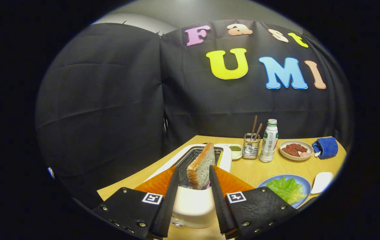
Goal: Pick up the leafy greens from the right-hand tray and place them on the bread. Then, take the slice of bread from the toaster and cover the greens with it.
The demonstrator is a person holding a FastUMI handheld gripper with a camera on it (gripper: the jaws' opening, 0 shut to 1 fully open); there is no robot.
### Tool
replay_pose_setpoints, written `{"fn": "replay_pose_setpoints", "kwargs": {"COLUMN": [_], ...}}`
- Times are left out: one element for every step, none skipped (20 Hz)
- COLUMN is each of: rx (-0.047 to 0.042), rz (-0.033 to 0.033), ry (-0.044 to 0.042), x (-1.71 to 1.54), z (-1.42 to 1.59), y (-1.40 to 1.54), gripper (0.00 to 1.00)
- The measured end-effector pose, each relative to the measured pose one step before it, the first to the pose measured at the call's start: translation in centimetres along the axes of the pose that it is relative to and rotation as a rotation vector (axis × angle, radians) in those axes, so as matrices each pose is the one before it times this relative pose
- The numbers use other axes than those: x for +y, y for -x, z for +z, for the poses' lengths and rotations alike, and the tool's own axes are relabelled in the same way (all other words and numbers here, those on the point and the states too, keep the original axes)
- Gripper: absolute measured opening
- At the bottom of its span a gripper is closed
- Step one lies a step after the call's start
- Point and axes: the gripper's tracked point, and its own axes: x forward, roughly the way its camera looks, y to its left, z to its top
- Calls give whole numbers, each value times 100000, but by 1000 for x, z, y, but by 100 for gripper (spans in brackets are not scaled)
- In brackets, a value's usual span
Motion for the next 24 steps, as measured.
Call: {"fn": "replay_pose_setpoints", "kwargs": {"rx": [-113,-465,-373,-499,174,-28,1279,-576,886,-289,-223,763,629,327,-203,-454,281,1070,681,-194,-433,-1100,-1011,-1752], "rz": [-1612,-1155,-1546,-341,1415,2071,-2008,-979,-330,-3345,-985,1502,286,1262,797,176,299,613,497,226,-24,172,-130,-882], "ry": [322,177,1194,1220,298,521,583,-1183,-620,-642,528,1487,842,572,-204,-429,-438,-156,-141,-1032,-497,-491,-147,-241], "x": [-273,-178,-90,-73,451,628,-434,-464,-61,-111,-381,158,31,322,-39,-6,-101,40,-32,-48,-126,-95,-77,-154], "z": [-44,131,104,-64,-109,-318,213,-312,-286,380,51,-24,-146,109,86,184,-9,-1,132,281,507,691,625,820], "y": [-123,128,-131,-300,-298,-146,317,-319,-631,381,192,31,-148,35,235,168,73,22,120,182,167,211,306,225], "gripper": [56,55,52,52,52,52,52,35,19,19,5,5,5,5,5,5,5,5,4,5,4,4,4,4]}}
